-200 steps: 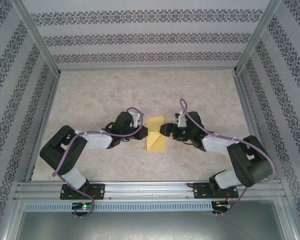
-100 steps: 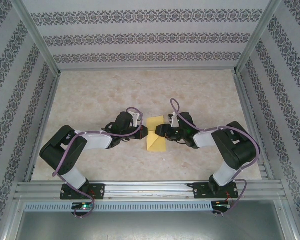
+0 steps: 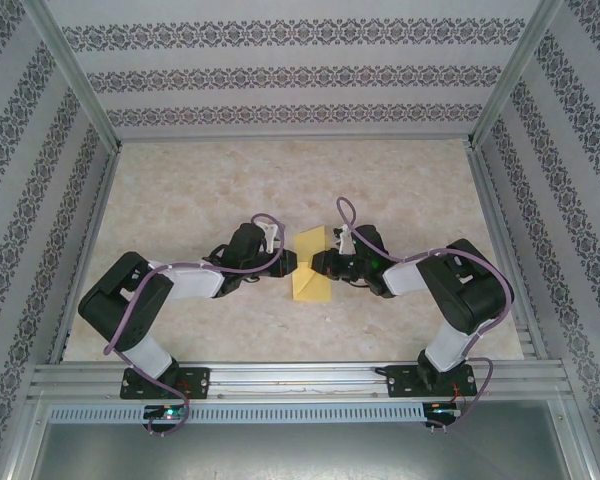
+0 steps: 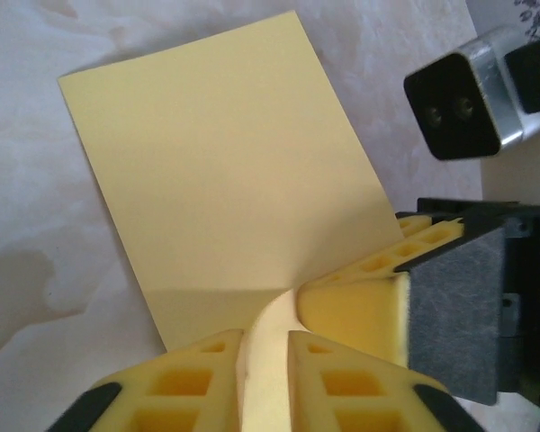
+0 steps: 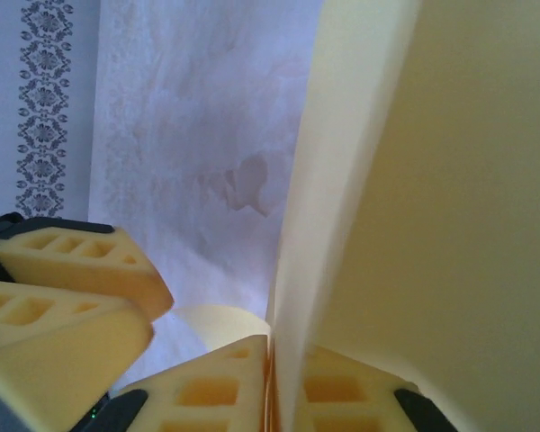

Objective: Fold a paper plane with a square sheet of paper (fold left side to right side)
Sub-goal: Turn over the paper at the center of the table.

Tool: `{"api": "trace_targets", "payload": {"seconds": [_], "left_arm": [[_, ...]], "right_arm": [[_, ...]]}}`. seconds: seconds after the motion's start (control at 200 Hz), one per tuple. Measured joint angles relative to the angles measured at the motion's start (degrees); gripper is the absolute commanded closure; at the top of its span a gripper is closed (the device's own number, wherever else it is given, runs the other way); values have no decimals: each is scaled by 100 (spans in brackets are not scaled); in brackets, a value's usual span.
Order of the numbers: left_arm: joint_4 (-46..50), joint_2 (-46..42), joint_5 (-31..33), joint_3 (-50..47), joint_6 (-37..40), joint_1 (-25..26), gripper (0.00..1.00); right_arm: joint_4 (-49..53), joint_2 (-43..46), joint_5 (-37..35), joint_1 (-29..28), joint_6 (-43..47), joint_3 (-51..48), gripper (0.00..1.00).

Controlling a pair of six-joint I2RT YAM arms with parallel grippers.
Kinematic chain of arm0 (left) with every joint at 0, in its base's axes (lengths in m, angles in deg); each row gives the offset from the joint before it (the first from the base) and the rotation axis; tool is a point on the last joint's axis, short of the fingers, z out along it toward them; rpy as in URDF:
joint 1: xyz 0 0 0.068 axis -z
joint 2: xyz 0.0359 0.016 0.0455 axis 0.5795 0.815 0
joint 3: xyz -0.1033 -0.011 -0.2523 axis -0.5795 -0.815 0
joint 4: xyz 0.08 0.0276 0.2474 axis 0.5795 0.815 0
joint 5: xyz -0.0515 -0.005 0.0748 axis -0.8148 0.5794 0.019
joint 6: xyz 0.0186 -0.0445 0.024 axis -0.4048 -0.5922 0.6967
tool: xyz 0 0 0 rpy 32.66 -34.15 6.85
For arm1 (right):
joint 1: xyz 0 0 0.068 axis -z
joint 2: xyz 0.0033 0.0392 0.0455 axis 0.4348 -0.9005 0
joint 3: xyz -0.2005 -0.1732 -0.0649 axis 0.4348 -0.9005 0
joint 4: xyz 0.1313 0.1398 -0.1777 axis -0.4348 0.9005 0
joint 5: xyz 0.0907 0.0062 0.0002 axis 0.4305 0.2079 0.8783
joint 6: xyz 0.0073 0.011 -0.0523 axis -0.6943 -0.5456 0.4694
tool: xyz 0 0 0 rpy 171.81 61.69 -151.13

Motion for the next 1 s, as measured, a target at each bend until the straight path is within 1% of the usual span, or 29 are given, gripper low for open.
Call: {"api": "trace_targets", "payload": {"seconds": [0.05,0.28,0.405,0.47,0.55,0.655,0.784,0.889,0.999], "left_arm": [[83,-177,63,-9,31,-2,72],[417,-1491,319,-170,186,-221,55],[592,-2341,407,-380,286,-393,39],[621,-2793,420,-538,271,-520,33],[575,-3335,389,-752,170,-719,29],[407,-3880,120,-964,-107,-1071,23],[-177,-4089,-529,-997,-568,-1427,21],[-811,-4054,-1054,-994,-953,-1497,21],[-1482,-3853,-1456,-979,-1322,-1495,21]], "right_arm": [[0,52,7,0,35,0,100],[-17,470,83,90,116,0,100],[-66,852,160,219,205,0,100],[-116,1108,199,302,245,0,100],[-186,1488,251,393,306,7,100],[-262,2048,317,468,385,63,100],[-310,2640,389,544,479,221,100],[-393,2979,474,579,494,337,100],[-568,3145,581,577,483,437,100]]}}
